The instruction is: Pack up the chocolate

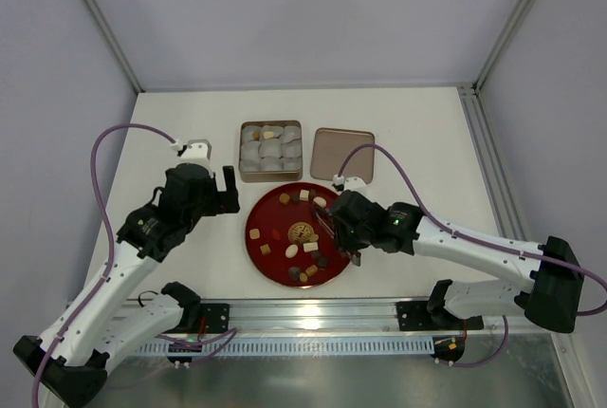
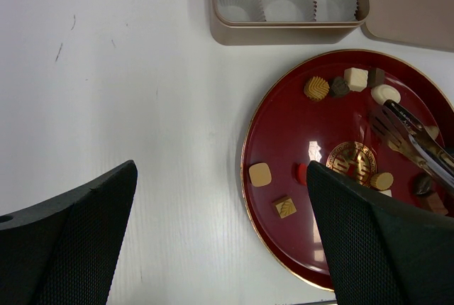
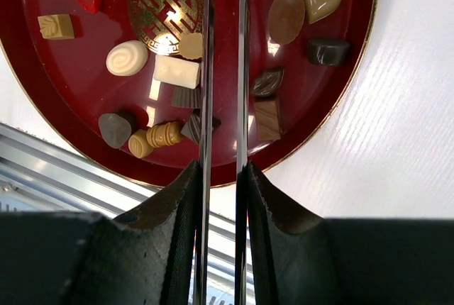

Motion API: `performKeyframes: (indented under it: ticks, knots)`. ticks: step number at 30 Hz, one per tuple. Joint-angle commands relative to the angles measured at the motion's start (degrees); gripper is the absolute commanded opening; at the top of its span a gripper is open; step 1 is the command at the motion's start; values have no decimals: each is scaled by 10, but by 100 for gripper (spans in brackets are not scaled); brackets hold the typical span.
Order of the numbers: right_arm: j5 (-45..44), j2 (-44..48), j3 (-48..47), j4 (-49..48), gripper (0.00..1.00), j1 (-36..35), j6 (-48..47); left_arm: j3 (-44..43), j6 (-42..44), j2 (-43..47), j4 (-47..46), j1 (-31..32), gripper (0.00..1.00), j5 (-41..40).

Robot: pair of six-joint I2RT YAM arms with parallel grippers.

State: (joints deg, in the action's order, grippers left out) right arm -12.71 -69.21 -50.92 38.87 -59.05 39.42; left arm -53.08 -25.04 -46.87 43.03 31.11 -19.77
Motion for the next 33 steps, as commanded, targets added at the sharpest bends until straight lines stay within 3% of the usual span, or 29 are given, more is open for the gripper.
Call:
performKeyframes:
  ticks: [1,17,24,33]
  knots:
    - [-10,28,-33,9,27,-4,0,0,3,7,-23,0,100,-4]
    - [-17,17,-130,33,26,2,-43,0,2,12,-23,0,100,-5]
    - [34,-72,-233,-13,26,73,-115,0,3,11,-25,0,100,-4]
    - [52,-252,-400,-26,26,155,-184,2,2,14,-22,0,100,-5]
